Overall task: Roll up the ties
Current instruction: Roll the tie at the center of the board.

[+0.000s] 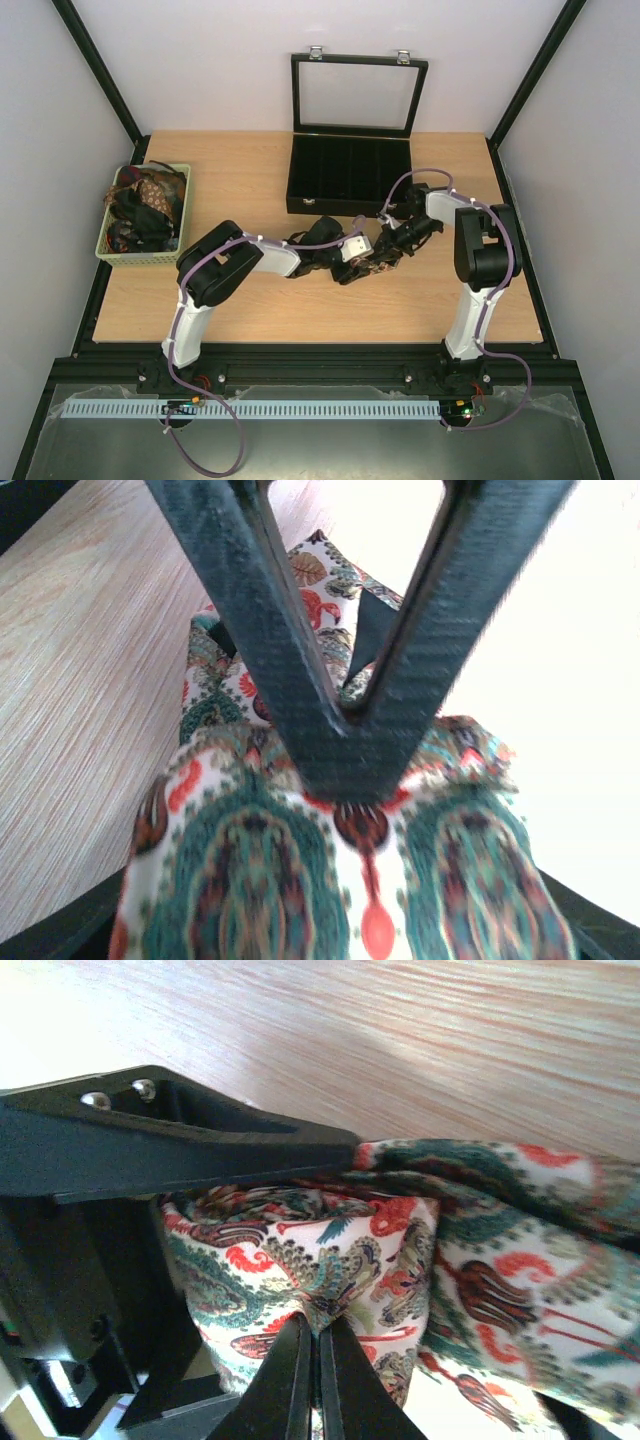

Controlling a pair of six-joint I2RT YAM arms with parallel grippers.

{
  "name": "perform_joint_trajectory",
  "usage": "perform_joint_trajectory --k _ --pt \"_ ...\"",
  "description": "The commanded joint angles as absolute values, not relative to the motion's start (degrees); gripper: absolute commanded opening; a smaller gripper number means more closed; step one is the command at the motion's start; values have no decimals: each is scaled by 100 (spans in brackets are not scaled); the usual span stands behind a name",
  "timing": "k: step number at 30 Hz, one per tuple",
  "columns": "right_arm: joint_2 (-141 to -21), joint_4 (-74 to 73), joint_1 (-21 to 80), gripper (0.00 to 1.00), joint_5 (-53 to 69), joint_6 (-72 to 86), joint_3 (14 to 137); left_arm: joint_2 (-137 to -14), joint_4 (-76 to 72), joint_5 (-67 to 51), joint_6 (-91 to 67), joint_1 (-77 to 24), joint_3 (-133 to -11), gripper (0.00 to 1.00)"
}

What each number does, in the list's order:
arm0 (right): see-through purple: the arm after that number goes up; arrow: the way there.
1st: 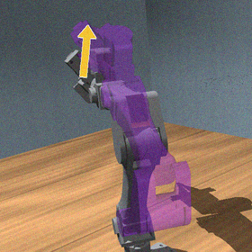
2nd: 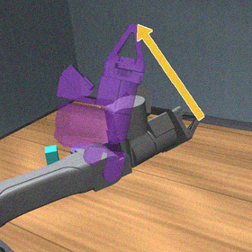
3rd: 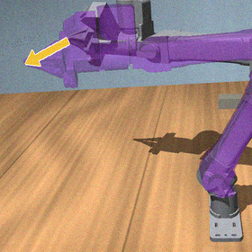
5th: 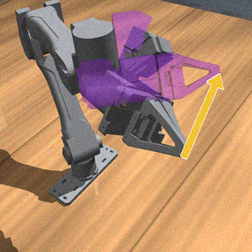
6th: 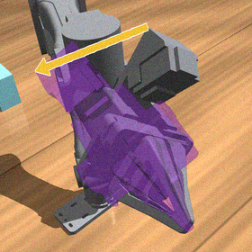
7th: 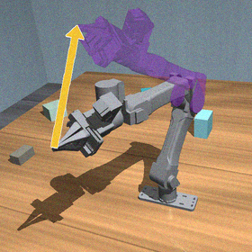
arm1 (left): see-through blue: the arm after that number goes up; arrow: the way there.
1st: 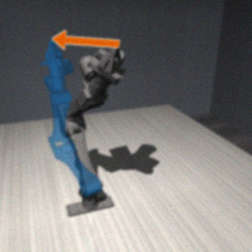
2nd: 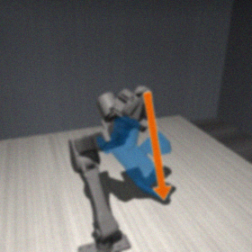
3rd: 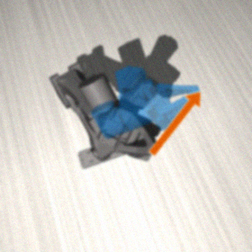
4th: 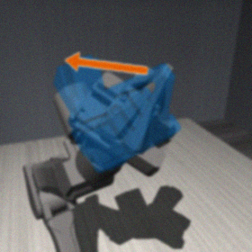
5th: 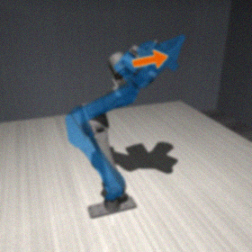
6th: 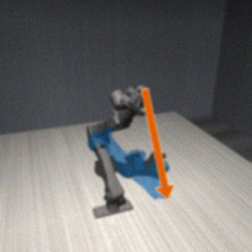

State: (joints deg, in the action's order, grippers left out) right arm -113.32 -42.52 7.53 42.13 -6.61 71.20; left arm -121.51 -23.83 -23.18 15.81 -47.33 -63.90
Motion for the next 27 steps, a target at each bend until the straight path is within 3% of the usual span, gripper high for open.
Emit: perform_joint_trajectory --k 1,17,27 --pt "-11780 -4107 709 1 2895 -546 6980 -12194 -1898 -2487 1582 -4772 -6549 74" --pt "-11802 -3722 718 1 2006 -343 6689 -12575 -2898 -2960 1112 -4798 -6793 78" --pt "-12073 -3698 752 1 1979 -411 6841 -12737 -2519 -2948 1686 -4908 -6973 57"
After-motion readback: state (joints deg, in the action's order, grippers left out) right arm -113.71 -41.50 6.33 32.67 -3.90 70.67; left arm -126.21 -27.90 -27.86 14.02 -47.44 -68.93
